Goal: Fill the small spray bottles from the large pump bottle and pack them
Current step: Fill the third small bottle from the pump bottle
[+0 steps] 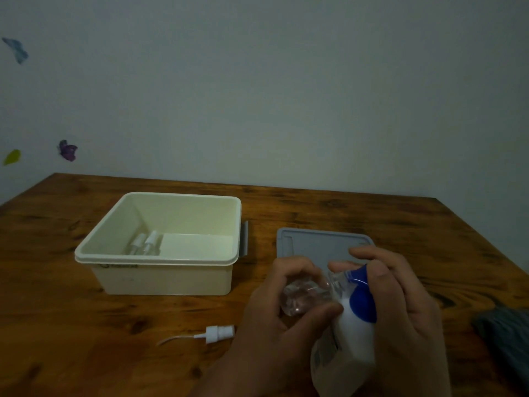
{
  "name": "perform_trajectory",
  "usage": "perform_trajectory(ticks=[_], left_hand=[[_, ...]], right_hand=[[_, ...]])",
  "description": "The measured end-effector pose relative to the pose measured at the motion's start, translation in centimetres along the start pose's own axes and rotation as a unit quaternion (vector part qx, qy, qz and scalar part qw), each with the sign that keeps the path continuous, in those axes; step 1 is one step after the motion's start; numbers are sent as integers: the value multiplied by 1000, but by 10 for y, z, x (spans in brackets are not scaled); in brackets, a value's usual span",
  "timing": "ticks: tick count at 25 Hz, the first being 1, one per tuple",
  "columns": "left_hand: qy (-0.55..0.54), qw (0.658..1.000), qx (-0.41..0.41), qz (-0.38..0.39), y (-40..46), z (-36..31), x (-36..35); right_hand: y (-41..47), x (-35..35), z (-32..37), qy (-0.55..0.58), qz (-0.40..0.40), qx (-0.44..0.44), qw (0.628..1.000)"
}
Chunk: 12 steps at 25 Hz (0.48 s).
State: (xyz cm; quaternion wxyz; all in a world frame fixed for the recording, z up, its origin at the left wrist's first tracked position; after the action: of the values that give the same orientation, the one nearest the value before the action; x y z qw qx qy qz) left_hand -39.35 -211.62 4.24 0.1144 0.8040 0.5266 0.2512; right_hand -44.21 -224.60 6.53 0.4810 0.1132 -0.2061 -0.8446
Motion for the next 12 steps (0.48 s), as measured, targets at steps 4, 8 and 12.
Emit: perform_trajectory(ticks=[4,8,12], left_hand=[[2,1000,6,12,-1,1,-1],[-3,1000,10,10,-3,2,0],[-7,1000,23,-3,-2,2,-1]], right_hand=[[0,0,-2,9,15,-8,1000],[1,2,-2,-2,39,-2,999],[1,2,3,-29,20,13,999]])
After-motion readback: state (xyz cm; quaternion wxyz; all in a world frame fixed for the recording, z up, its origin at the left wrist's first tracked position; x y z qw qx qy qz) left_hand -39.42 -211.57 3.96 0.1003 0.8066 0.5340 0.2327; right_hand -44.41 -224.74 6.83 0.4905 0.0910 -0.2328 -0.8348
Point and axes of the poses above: each hand's wrist, its own y-axis towards the middle knuckle, its own x-axis out of the back of the hand, z = x × y, the point moved 5 cm from there along y, towards the middle knuckle, and after that the axes turned 11 degrees about y, right-handed, at the moved point
